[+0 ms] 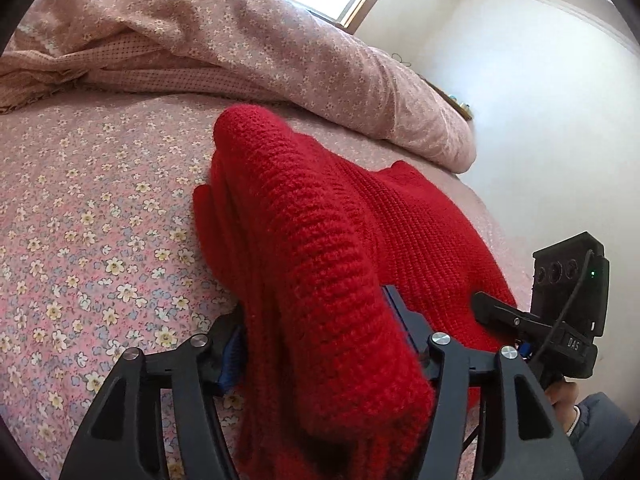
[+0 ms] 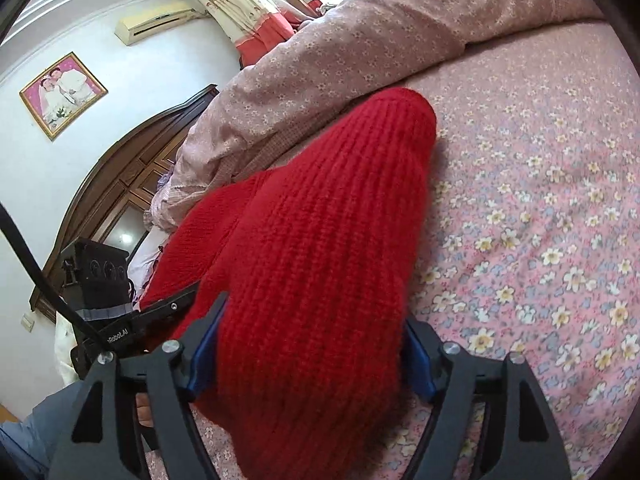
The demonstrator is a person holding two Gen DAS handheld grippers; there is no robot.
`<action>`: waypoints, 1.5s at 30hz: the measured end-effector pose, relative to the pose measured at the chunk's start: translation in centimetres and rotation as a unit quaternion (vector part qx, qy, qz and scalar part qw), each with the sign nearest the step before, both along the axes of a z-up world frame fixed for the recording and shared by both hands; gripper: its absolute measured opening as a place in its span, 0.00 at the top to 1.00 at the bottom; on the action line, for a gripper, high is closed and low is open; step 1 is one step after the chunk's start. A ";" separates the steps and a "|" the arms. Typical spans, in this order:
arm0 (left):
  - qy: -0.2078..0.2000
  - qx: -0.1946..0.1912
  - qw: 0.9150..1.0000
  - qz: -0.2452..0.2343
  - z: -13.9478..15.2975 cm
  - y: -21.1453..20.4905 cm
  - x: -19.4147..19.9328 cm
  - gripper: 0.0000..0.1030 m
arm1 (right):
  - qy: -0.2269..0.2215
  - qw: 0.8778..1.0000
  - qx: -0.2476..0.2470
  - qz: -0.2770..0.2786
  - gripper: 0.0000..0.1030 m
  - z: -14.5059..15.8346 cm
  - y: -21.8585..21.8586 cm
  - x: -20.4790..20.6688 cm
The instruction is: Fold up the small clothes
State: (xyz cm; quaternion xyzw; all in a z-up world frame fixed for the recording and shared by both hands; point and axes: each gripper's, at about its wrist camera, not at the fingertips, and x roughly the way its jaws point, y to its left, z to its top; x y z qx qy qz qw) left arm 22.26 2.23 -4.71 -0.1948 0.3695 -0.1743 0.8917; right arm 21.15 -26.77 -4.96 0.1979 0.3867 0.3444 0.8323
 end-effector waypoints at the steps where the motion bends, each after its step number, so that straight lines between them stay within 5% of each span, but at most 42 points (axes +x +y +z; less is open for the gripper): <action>1: 0.000 0.005 1.000 -0.001 0.1 -0.1 0.0 0.45 | 0.001 1.000 0.002 0.000 0.23 -0.1 -0.1 0.0; 20: -0.002 0.024 1.000 0.017 0.2 -0.5 -1.0 0.32 | -0.006 1.000 0.000 -0.006 0.18 0.0 0.3 0.1; 25: 0.004 0.033 0.999 0.031 0.2 0.0 -1.4 0.22 | -0.006 1.000 -0.001 -0.008 0.16 0.0 0.5 0.1; 34: 0.048 0.043 0.997 0.047 1.1 1.0 -2.4 0.18 | -0.009 1.000 -0.010 -0.022 0.11 0.3 0.6 0.0; 38: 0.011 0.096 0.994 0.047 3.6 -0.1 -3.8 0.18 | -0.018 0.997 -0.042 -0.062 0.07 1.6 0.7 -0.5; 42: -0.069 0.144 0.985 0.059 6.3 -1.2 -6.8 0.17 | -0.061 0.993 -0.064 -0.084 0.06 3.7 0.7 -2.4; 45: -0.151 0.186 0.966 0.095 6.4 -2.0 -10.0 0.16 | -0.146 0.979 -0.097 -0.100 0.02 5.3 1.2 -5.5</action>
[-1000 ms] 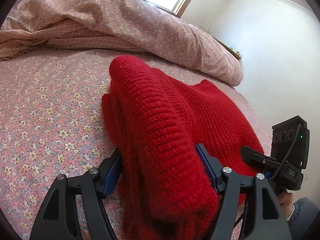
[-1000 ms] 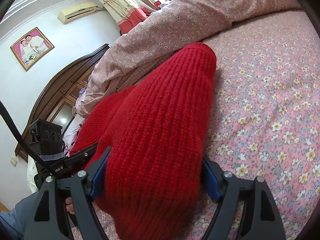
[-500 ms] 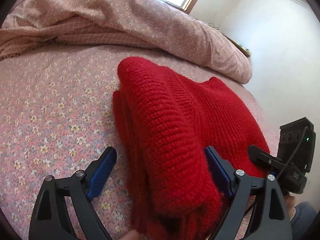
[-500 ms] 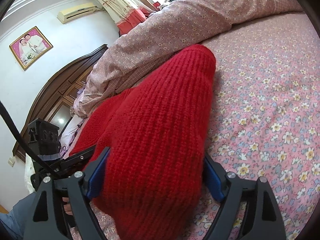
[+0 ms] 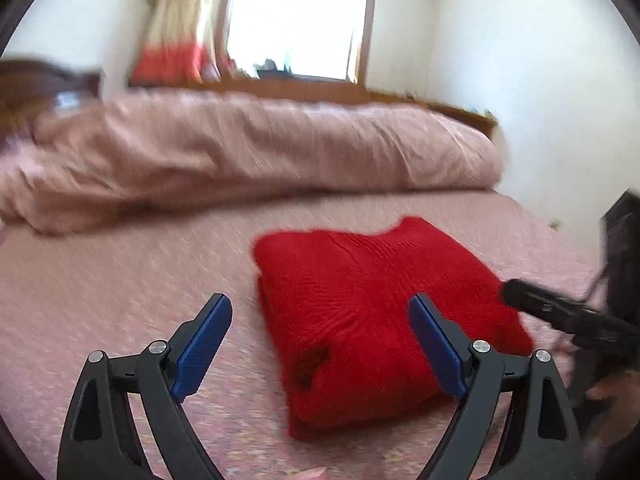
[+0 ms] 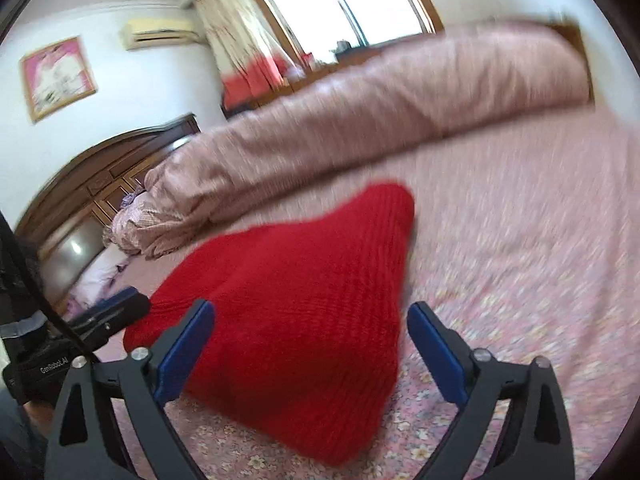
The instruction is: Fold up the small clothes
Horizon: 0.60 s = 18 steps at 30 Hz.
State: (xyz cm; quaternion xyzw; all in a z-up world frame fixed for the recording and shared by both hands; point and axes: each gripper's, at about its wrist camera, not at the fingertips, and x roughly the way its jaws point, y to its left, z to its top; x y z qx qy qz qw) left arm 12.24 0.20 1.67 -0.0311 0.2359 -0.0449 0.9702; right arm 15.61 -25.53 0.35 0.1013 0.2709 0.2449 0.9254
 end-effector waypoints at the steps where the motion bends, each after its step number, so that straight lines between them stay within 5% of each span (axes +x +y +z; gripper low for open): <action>1: -0.011 0.007 1.000 0.003 -0.1 0.1 -0.1 0.15 | -0.016 1.000 -0.017 -0.003 0.01 0.2 0.2 -0.7; 7: 0.002 -0.001 1.000 0.003 -1.7 1.2 0.6 0.14 | -0.131 0.980 -0.141 -0.043 0.01 1.0 1.9 -5.4; 18: 0.019 0.014 1.000 -0.018 -3.4 0.4 1.2 0.13 | -0.086 0.988 -0.125 -0.040 0.01 -0.5 1.1 -4.6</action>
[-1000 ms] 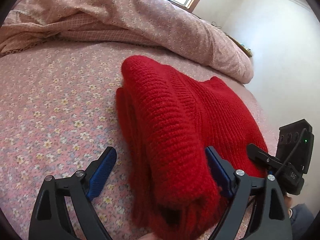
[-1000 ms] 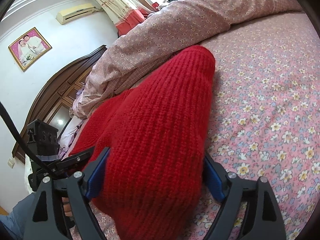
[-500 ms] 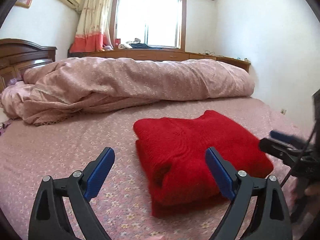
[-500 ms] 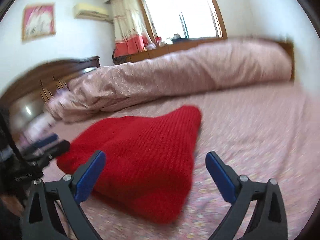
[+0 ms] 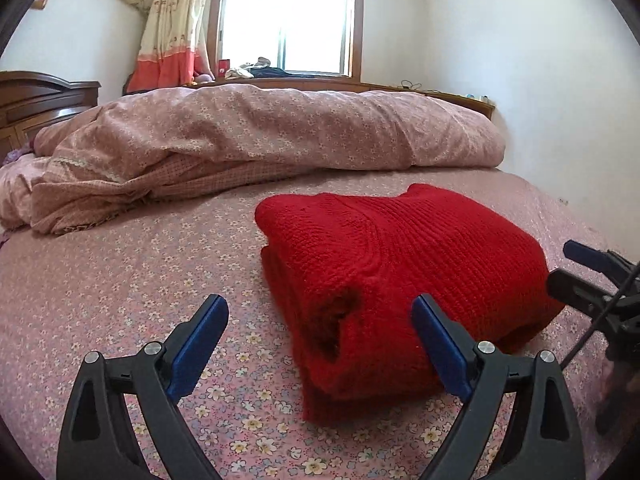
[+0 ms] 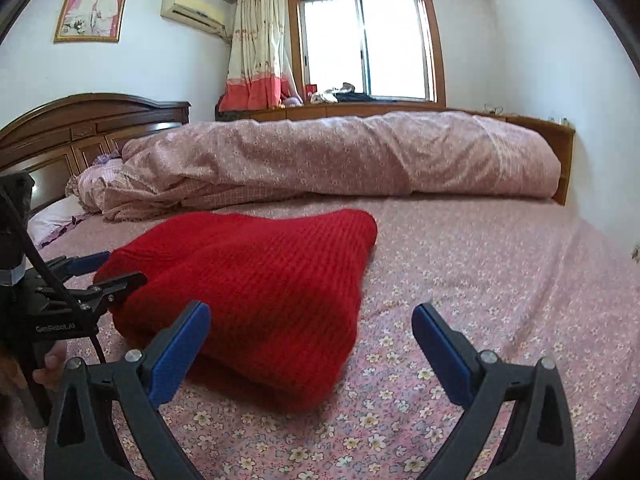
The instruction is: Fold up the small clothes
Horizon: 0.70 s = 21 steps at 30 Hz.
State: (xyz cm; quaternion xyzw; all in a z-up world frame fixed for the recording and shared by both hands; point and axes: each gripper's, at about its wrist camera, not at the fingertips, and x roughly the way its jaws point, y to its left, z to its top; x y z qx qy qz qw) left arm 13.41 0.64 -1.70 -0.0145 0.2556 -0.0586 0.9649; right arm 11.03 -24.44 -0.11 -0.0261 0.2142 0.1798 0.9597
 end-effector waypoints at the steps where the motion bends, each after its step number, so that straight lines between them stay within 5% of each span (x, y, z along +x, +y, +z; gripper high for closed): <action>1: 0.002 -0.002 1.000 0.000 0.0 0.1 0.1 0.12 | 0.004 1.000 -0.003 0.000 0.01 -0.2 0.1 0.2; 21: 0.005 -0.004 1.000 -0.001 -0.2 0.0 0.2 0.10 | 0.003 0.999 -0.034 0.013 0.01 -0.7 1.4 0.0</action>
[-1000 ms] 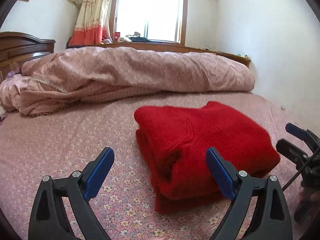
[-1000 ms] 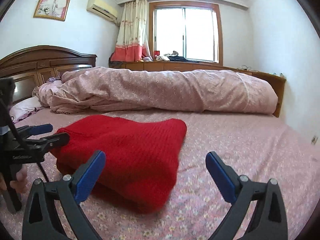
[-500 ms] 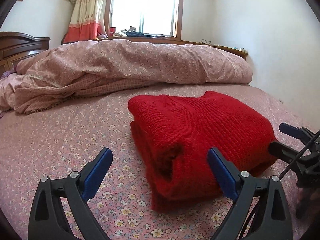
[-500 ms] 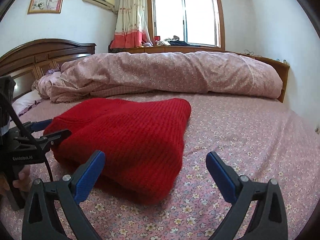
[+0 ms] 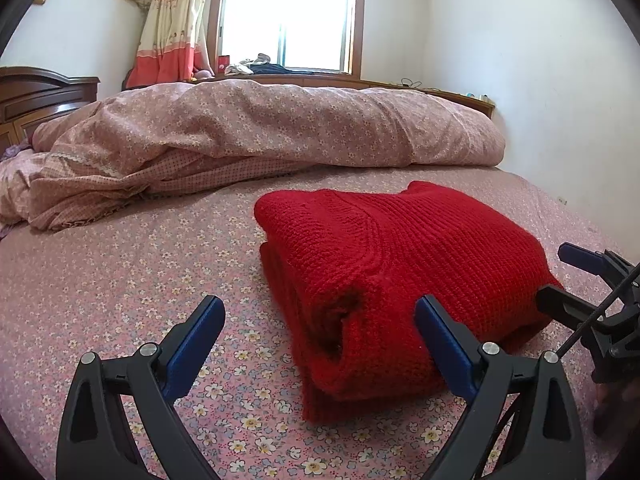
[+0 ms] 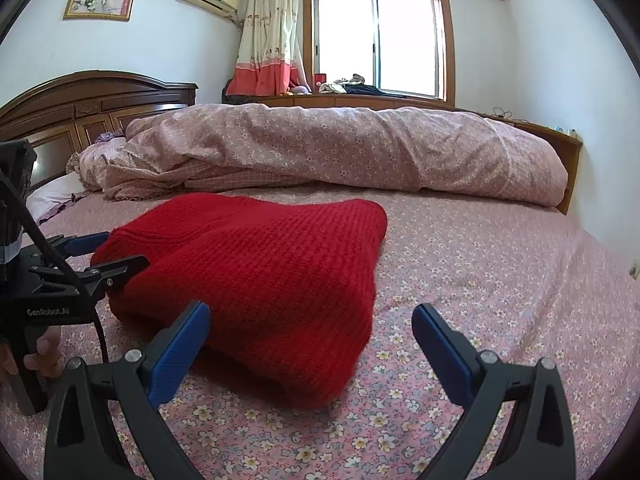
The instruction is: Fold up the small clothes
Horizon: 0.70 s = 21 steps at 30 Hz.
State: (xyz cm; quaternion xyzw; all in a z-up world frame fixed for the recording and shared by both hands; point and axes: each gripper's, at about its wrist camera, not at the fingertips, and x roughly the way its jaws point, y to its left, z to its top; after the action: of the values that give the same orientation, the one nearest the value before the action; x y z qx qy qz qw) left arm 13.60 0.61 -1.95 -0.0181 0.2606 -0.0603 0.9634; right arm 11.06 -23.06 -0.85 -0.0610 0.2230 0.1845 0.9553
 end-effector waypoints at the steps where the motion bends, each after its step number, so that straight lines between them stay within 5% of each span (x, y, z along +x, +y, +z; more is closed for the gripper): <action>1: 0.000 0.000 1.000 0.000 0.0 0.0 0.0 0.10 | 0.000 1.000 0.000 0.001 0.01 -0.1 0.0 0.0; 21: 0.006 -0.002 1.000 -0.005 -0.3 0.2 0.5 0.10 | 0.008 1.000 -0.008 0.004 0.00 -0.2 0.3 0.4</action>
State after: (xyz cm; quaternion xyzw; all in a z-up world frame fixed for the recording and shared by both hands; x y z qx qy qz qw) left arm 14.08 0.83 -2.26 -0.0190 0.2667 -0.0655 0.9614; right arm 11.45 -22.74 -1.09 -0.0683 0.2323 0.1874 0.9520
